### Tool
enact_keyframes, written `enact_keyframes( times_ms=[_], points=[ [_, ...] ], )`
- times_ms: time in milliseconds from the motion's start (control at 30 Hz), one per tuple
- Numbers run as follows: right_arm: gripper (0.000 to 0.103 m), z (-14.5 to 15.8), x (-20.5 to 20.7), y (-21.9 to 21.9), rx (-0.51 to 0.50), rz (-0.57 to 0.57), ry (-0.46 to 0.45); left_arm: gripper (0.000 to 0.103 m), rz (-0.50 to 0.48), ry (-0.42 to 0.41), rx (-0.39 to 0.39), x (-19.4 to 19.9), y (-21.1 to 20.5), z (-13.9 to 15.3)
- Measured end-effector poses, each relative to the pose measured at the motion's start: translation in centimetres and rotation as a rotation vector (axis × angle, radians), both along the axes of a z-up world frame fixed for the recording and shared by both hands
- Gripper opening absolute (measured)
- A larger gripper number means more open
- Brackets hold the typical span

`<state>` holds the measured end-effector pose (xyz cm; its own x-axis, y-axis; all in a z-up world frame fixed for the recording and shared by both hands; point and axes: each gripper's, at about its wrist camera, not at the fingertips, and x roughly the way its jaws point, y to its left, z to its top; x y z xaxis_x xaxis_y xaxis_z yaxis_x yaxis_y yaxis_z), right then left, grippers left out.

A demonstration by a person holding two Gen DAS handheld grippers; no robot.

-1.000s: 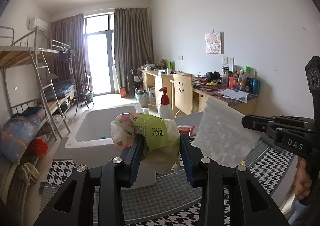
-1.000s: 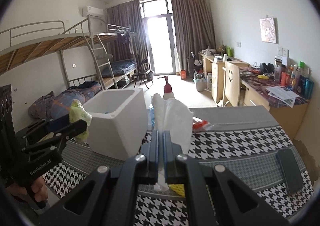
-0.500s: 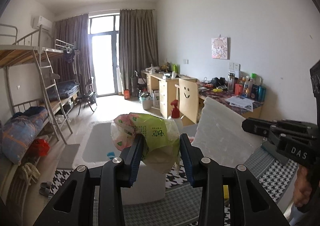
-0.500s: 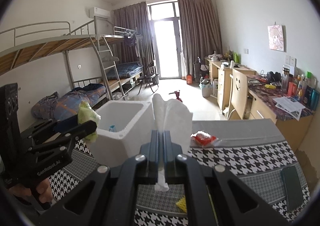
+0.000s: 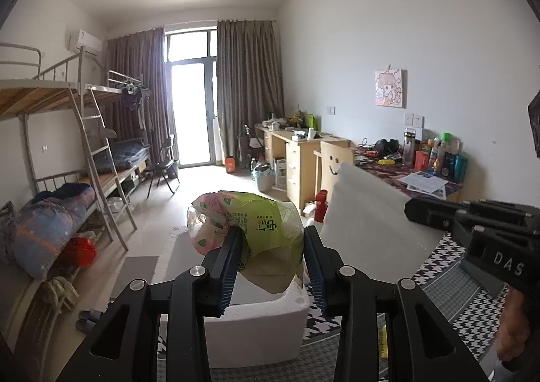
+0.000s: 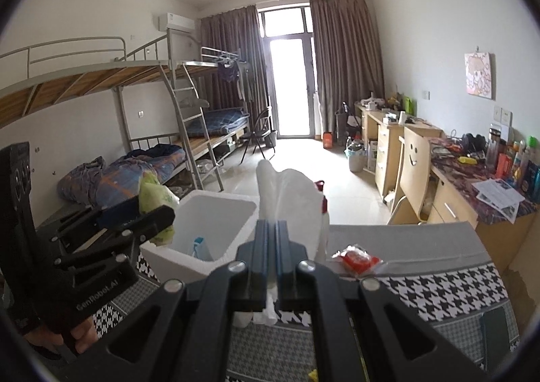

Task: Organize soft objects
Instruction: 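Carry the bag and tissue with both tools over the white foam box, then open the left tool to drop the plastic bag into the box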

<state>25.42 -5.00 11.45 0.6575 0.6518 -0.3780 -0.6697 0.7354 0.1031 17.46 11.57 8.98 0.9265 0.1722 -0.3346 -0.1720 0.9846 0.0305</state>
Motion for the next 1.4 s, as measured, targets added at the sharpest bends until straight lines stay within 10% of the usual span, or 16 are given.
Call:
enact_keyframes(
  times_ms=[933,1100,1400],
  points=[
    [0.006,1.9,2.5,5.1,-0.015,0.107,-0.02,0.041,0.08,0.134,-0.097,6.4,6.1,-3.5],
    [0.006,1.6,2.9,5.4,-0.024,0.103,-0.016,0.077,0.091,0.158,-0.122,6.7,6.5,-4.3],
    [0.006,1.9,3.0,5.7,-0.031,0.1,-0.024,0.099,0.155,0.08,-0.076,3.9,6.6,-2.6]
  ],
)
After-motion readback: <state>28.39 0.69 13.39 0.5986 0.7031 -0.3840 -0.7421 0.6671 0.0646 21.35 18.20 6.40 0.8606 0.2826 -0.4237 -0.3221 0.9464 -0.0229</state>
